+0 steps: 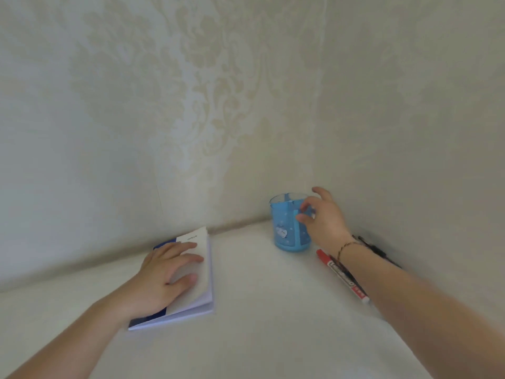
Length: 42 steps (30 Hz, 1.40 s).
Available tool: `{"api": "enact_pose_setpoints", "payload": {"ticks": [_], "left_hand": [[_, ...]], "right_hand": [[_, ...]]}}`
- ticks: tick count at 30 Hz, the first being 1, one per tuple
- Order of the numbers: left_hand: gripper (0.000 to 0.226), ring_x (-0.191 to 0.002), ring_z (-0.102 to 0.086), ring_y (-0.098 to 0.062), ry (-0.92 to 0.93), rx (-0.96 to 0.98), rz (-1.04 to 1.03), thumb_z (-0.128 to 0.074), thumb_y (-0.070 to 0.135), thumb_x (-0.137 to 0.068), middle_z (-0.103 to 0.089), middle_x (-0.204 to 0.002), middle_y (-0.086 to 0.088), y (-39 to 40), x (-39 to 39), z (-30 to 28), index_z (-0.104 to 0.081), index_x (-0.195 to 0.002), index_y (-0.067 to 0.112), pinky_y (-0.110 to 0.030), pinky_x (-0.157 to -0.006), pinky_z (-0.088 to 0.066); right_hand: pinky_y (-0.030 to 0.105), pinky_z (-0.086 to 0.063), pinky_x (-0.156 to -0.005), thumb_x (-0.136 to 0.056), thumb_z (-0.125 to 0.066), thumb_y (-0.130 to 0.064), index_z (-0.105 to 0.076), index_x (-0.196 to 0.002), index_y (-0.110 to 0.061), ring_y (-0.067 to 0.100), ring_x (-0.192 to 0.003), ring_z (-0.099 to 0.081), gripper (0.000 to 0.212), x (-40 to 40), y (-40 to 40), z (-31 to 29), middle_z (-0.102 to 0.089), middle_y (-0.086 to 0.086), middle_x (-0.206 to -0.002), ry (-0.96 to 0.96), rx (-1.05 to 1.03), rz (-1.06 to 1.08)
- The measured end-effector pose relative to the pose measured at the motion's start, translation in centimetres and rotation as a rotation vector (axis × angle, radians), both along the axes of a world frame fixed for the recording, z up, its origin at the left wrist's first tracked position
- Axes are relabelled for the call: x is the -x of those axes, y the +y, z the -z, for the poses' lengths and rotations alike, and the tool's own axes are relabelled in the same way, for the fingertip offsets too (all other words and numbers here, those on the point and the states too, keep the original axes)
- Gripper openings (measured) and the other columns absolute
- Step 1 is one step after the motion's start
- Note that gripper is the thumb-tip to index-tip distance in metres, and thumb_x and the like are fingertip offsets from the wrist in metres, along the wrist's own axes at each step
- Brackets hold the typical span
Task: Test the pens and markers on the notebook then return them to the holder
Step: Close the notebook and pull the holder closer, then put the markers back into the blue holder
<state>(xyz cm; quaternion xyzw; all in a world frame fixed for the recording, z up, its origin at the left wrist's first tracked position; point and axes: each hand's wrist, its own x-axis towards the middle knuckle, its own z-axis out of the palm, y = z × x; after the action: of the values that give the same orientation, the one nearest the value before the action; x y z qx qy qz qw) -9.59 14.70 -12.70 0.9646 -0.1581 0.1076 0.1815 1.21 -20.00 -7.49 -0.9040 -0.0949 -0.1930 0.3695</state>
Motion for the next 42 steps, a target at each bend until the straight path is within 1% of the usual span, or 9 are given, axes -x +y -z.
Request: {"api": "enact_pose_setpoints", "payload": {"ticks": [3, 10, 15, 18, 23, 33, 36, 39, 42], "left_hand": [[0.024, -0.134, -0.034, -0.001, -0.056, 0.278, -0.012, -0.054, 0.054, -0.091, -0.043, -0.136, 0.028, -2.9, -1.6, -0.3, -0.057, -0.114, 0.047, -0.019, -0.11, -0.021], [0.054, -0.116, -0.051, 0.011, -0.041, 0.733, 0.064, -0.04, 0.071, -0.08, -0.062, -0.118, 0.025, -10.6, -4.1, -2.5, -0.067, -0.109, 0.035, -0.018, -0.099, -0.036], [0.066, -0.108, -0.064, -0.013, 0.104, 0.81, 0.287, -0.033, 0.073, -0.086, -0.07, -0.113, 0.005, -13.6, -5.6, -3.3, -0.068, -0.111, 0.023, -0.038, -0.099, -0.047], [0.078, -0.105, -0.066, -0.028, 0.2, 0.971, 0.36, -0.037, 0.083, -0.08, -0.069, -0.116, -0.008, -13.8, -5.9, -3.0, -0.066, -0.115, 0.02, -0.051, -0.098, -0.047], [0.081, -0.106, -0.064, -0.034, 0.151, 1.028, 0.433, -0.042, 0.079, -0.082, -0.067, -0.118, -0.015, -13.4, -5.7, -1.8, -0.061, -0.122, 0.011, -0.047, -0.095, -0.048], [0.077, -0.123, -0.052, -0.031, 0.168, 0.848, 0.538, -0.057, 0.072, -0.078, -0.051, -0.14, -0.006, -13.6, -5.1, -1.0, -0.057, -0.13, 0.015, -0.034, -0.102, -0.043], [0.068, -0.118, -0.055, -0.029, 0.112, 0.86, 0.509, -0.065, 0.064, -0.078, -0.054, -0.135, -0.005, -13.5, -5.3, -0.9, -0.058, -0.127, 0.018, -0.033, -0.098, -0.046], [0.044, -0.106, -0.061, -0.022, 0.052, 0.96, 0.375, -0.064, 0.047, -0.078, -0.065, -0.119, -0.001, -13.7, -5.5, -0.7, -0.066, -0.115, 0.024, -0.03, -0.086, -0.049], [0.042, -0.093, -0.065, -0.021, 0.036, 1.049, 0.314, -0.058, 0.044, -0.082, -0.07, -0.107, -0.003, -14.0, -5.8, -0.7, -0.068, -0.109, 0.014, -0.038, -0.083, -0.053]], "right_hand": [[0.033, -0.05, -0.09, -0.085, -0.07, -0.011, -0.059, -0.082, -0.023, 0.022, -0.116, -0.056, 0.016, 4.5, 0.1, 0.9, -0.032, -0.005, -0.152, -0.096, 0.019, -0.094], [0.027, -0.05, -0.077, -0.089, -0.061, -0.033, -0.053, -0.093, -0.037, 0.013, -0.102, -0.061, 0.01, 12.7, -0.8, 3.4, -0.032, -0.025, -0.148, -0.232, 0.108, -0.269], [0.018, -0.042, -0.098, -0.08, -0.058, -0.031, -0.048, -0.123, -0.042, -0.002, -0.122, -0.05, 0.046, 12.1, -2.3, 2.7, -0.045, -0.027, -0.139, -0.178, 0.035, -0.391], [0.017, -0.046, -0.075, -0.076, -0.058, -0.028, -0.064, -0.11, -0.033, 0.003, -0.094, -0.058, 0.035, 8.9, -3.7, 2.8, -0.064, -0.021, -0.101, -0.283, 0.199, -0.125], [0.04, -0.047, -0.069, -0.07, -0.065, -0.035, -0.065, -0.074, -0.024, 0.031, -0.076, -0.056, 0.012, 4.7, -4.6, 6.4, -0.06, -0.004, -0.069, -0.249, 0.824, 0.089], [0.036, -0.024, -0.063, -0.062, -0.079, -0.022, -0.068, -0.083, -0.024, 0.031, -0.07, -0.053, 0.024, 5.1, -3.1, 7.1, -0.058, 0.0, -0.057, -0.306, 0.93, 0.122], [0.035, -0.041, -0.063, -0.08, -0.063, -0.029, -0.063, -0.097, -0.034, 0.027, -0.071, -0.055, 0.018, 6.0, -3.1, 4.9, -0.066, -0.007, -0.071, -0.366, 0.549, 0.113], [0.03, -0.054, -0.071, -0.095, -0.056, -0.017, -0.056, -0.108, -0.039, 0.014, -0.078, -0.063, 0.025, 7.7, -2.9, 1.4, -0.066, -0.01, -0.091, -0.381, -0.309, 0.005], [0.054, -0.055, -0.078, -0.095, -0.057, -0.015, -0.047, -0.122, -0.02, 0.036, -0.084, -0.067, 0.029, 9.7, -2.2, -0.8, -0.063, 0.015, -0.1, -0.555, -0.733, -0.167]]}}
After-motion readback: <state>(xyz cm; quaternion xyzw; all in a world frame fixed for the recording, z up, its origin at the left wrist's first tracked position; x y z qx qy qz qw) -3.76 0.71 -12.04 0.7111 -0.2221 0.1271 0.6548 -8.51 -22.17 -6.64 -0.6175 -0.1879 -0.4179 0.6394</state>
